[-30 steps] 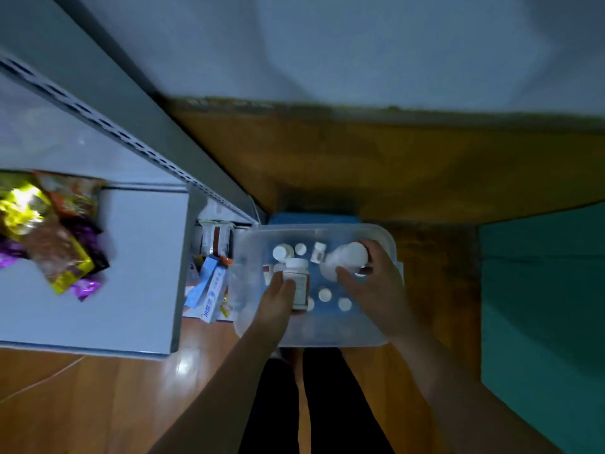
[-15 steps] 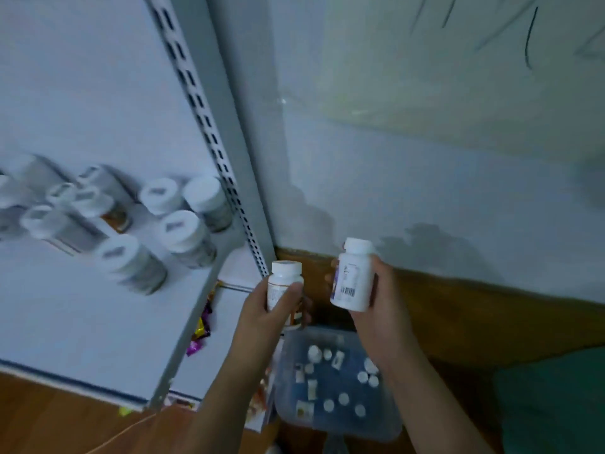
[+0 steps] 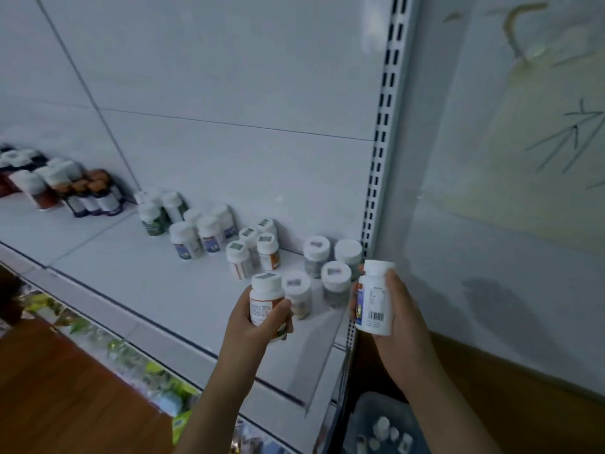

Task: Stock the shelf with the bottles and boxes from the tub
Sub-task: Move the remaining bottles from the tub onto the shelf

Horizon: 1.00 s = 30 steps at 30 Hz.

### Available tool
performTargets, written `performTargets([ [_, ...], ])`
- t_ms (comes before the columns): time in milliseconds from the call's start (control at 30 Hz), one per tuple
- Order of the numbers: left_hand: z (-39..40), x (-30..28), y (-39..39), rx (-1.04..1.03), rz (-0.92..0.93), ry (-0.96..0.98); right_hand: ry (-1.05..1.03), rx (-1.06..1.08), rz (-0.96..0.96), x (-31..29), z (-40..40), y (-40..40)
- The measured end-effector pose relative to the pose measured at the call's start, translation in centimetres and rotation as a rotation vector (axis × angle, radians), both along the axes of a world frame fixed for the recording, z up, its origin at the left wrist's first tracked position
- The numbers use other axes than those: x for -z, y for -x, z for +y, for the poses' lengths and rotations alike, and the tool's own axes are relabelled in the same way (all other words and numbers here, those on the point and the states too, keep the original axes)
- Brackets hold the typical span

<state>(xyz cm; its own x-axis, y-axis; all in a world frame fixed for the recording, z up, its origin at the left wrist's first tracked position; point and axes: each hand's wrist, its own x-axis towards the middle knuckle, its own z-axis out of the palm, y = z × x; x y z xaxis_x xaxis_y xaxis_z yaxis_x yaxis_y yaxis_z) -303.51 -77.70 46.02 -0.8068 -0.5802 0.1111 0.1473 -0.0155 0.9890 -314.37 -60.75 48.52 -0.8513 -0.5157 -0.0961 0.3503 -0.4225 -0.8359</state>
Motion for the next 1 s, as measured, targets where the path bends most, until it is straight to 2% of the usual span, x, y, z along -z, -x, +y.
performTargets([
  [133,-5.3,-0.5,-1.2,-0.077,-0.066,0.075,-0.081,-0.036,0.125,-0.7,-4.1,-1.7],
  [300,-11.2,2.5,0.5,-0.08,-0.214,0.374,-0.141,-0.011,0.188,-0.2,-8.0,-2.9],
  [433,-12.2,4.4,2.4,-0.096,-0.25,0.488,-0.21,0.037,0.185,0.2,-9.6,-4.0],
  [567,-12.2,7.1,3.7,-0.128,-0.383,0.661,-0.296,0.1,0.234,0.2,-10.7,-3.8],
  [800,-12.9,7.5,0.6,-0.186,-0.436,0.739,-0.377,0.014,0.278,-0.7,-13.0,-2.7],
  [1000,-14.7,6.5,-5.7,-0.251,-0.511,0.793,-0.312,-0.126,0.354,-0.4,-17.1,-3.0],
])
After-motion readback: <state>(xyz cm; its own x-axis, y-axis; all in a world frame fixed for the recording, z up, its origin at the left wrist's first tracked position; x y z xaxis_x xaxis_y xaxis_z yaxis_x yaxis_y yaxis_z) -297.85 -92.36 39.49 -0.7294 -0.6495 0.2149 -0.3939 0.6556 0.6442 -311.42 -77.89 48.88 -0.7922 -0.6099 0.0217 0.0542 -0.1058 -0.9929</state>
